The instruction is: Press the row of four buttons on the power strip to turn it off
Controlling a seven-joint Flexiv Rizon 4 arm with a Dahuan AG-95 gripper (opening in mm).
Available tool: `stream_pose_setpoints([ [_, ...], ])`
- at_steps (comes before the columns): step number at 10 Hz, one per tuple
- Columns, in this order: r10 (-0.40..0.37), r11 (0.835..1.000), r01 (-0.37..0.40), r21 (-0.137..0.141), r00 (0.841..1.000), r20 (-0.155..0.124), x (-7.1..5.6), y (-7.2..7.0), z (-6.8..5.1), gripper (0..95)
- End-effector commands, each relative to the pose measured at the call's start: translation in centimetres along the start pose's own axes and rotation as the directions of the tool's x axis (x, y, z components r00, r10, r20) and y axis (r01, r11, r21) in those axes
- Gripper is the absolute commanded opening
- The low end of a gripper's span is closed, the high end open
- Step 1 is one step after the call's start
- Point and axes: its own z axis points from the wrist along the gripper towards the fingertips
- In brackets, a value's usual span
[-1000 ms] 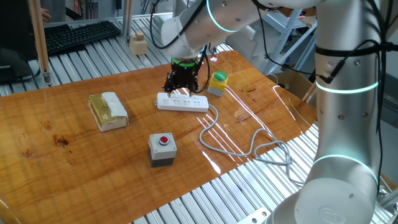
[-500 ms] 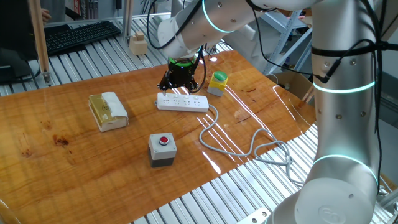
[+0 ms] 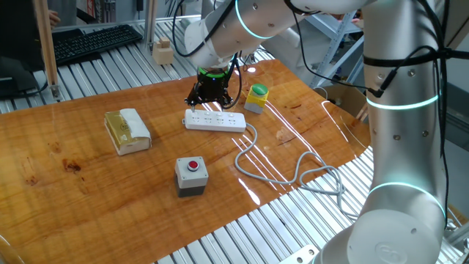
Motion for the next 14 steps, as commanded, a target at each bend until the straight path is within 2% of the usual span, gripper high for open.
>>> stream_pose_setpoints([
  [1,-0.001,1.0,0.001,0.002,1.0,0.001,-0.02,-0.02,-0.02,95.0],
  [7,-0.009,1.0,0.009,0.002,1.0,0.0,-0.36,-0.64,0.29,95.0],
  [14,-0.005,1.0,0.005,0.003,1.0,0.004,-0.36,-0.59,0.77,95.0],
])
